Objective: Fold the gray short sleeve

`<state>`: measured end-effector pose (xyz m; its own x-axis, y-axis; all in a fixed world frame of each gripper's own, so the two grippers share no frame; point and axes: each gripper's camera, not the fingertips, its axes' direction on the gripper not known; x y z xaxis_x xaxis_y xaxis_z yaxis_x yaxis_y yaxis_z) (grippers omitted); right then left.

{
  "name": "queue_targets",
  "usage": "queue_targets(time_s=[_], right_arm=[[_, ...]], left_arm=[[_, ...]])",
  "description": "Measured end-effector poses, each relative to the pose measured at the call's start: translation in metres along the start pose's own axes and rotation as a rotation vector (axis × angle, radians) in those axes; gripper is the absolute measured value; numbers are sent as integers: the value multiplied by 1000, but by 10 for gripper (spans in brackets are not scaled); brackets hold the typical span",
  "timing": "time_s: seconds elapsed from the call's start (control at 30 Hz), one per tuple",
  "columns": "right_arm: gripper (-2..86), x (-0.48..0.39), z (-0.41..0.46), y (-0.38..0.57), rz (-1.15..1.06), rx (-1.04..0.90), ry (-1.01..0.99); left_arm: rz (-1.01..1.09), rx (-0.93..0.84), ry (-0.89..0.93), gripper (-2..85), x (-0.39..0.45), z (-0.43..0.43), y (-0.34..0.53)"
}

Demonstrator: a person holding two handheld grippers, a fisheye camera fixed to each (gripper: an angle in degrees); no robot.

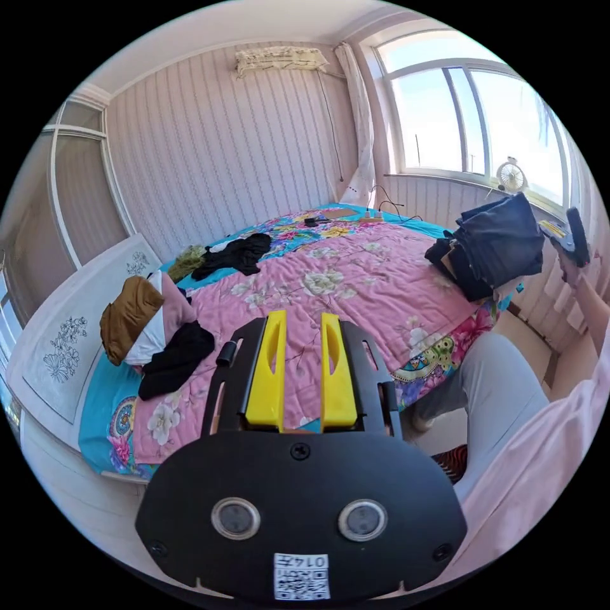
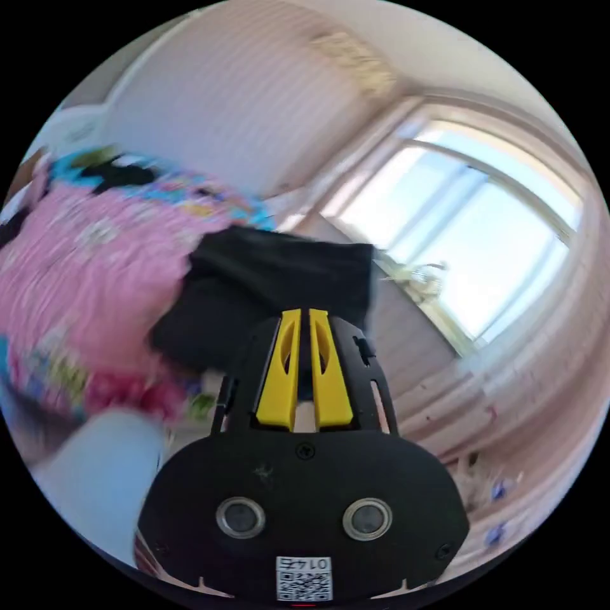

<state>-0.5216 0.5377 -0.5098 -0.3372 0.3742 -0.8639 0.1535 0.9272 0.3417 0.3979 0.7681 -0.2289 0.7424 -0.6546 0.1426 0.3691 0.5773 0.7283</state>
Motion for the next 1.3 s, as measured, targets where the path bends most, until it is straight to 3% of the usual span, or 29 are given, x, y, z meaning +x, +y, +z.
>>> queue_targets(time_s=[0.03, 0.07, 0.13, 0.27, 0.43, 0.63, 0.77, 1.1, 1.2, 1.3], right_arm=[[-4, 15, 21, -8, 72, -50, -114], [-6, 30, 79, -31, 150, -260, -461], [-8, 20, 138, -48, 114, -442, -611], [-9, -9, 154, -75, 7, -365, -502], [-9, -20, 170, -95, -36, -374, -463], [-9, -15, 185, -113, -29, -387, -522], [-8, -21, 210, -142, -72, -421, -511], [-4, -48, 356, -240, -82, -666, -344], [-4, -66, 385, -250, -111, -777, -299], [-4, -73, 375, -255, -138, -747, -292]], left_arm=[[22, -26, 7, 79, 0, 6, 5], [41, -41, 13, 79, 2, 11, 6], [57, -71, 102, 78, 14, 41, 0], [44, -79, 411, 89, 75, 120, -31], [126, -159, 812, 138, 219, 259, -101], [83, -406, 837, 118, 330, 412, -145], [37, -489, 845, 77, 360, 465, -175], [77, -350, 779, 49, 389, 559, -284], [124, -400, 823, 49, 392, 581, -280], [121, -392, 880, 51, 381, 584, -262]])
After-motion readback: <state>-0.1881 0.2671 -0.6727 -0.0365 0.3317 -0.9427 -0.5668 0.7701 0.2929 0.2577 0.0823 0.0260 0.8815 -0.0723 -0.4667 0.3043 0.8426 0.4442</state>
